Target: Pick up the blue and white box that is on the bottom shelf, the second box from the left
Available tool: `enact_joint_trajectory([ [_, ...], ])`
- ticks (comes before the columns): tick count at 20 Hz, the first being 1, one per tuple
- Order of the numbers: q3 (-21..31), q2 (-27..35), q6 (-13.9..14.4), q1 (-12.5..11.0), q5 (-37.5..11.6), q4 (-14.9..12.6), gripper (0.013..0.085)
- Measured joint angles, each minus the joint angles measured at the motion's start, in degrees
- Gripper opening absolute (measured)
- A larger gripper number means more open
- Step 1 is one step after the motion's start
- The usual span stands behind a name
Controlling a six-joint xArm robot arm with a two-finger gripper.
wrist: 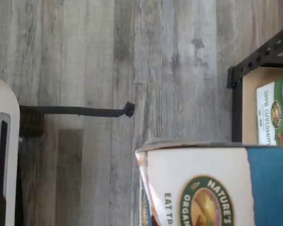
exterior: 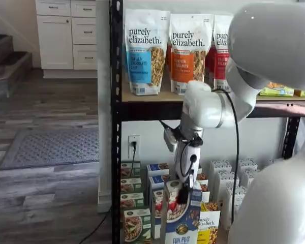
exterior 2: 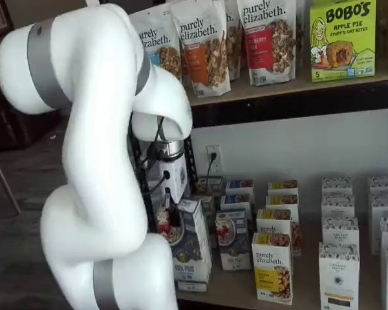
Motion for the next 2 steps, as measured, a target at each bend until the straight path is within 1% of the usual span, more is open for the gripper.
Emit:
enact_joint_trajectory([
  [2, -0.3, -1.4, 0.5, 0.0, 1.7, -0.4, 0.0410],
])
